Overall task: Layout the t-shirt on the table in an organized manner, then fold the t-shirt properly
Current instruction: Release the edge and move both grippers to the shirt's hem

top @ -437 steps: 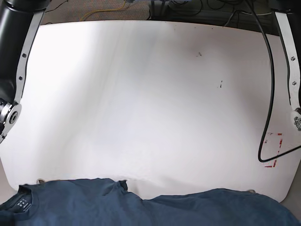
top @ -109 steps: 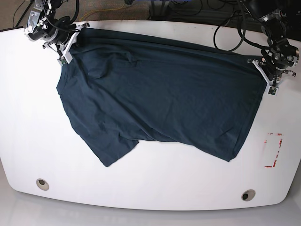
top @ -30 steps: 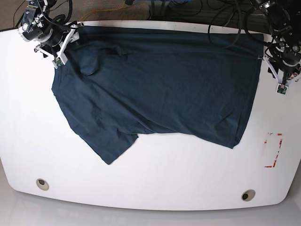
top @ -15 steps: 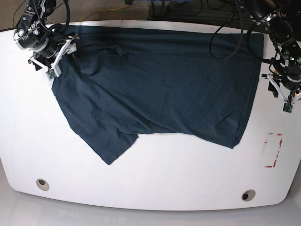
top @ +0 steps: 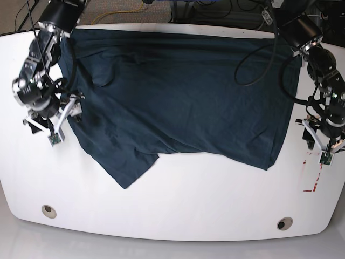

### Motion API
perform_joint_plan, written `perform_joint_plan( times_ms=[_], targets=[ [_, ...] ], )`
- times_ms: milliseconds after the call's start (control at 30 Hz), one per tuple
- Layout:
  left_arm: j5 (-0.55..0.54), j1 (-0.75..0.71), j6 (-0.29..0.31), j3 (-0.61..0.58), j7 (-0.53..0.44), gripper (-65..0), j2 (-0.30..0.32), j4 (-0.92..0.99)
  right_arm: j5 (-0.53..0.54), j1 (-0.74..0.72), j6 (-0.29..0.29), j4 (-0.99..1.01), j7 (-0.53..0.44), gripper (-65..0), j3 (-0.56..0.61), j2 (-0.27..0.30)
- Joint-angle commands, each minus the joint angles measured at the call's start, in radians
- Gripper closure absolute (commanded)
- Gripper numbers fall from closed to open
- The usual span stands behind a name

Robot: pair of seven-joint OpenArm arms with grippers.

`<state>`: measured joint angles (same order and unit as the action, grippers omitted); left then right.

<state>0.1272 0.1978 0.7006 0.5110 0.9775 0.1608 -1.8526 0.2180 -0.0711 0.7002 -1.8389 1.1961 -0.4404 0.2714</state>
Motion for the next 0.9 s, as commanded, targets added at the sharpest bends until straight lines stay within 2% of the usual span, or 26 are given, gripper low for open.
perform_joint_plan(
  times_ms=[0,167,433,667,867],
  targets=[
    [-0.004,0.061,-0.002,-0.013,-0.018,-36.1,0.012,0.029,-0.030,-0.098,-0.002,0.069,-0.025,-50.1,0.024,0.006],
    [-0.007,0.145,-0.002,-0.039,-0.022,-36.1,0.010,0.123,-0.093,-0.246,-0.002,0.272,-0.095,-49.9,0.047,-0.007],
    [-0.007,0.243,-0.002,-0.047,-0.113,-36.1,0.010,0.281,-0.171,-0.439,-0.002,0.651,-0.258,-49.8,0.081,-0.008],
    [-0.007,0.268,-0.002,-0.047,-0.202,-36.0,0.015,0.403,-0.185,-0.537,-0.002,0.964,-0.424,-49.6,0.078,0.004],
    [-0.007,0.283,-0.002,-0.047,-0.249,-36.0,0.018,0.489,-0.177,-0.554,-0.002,1.126,-0.575,-49.6,0.079,0.025]
  ],
)
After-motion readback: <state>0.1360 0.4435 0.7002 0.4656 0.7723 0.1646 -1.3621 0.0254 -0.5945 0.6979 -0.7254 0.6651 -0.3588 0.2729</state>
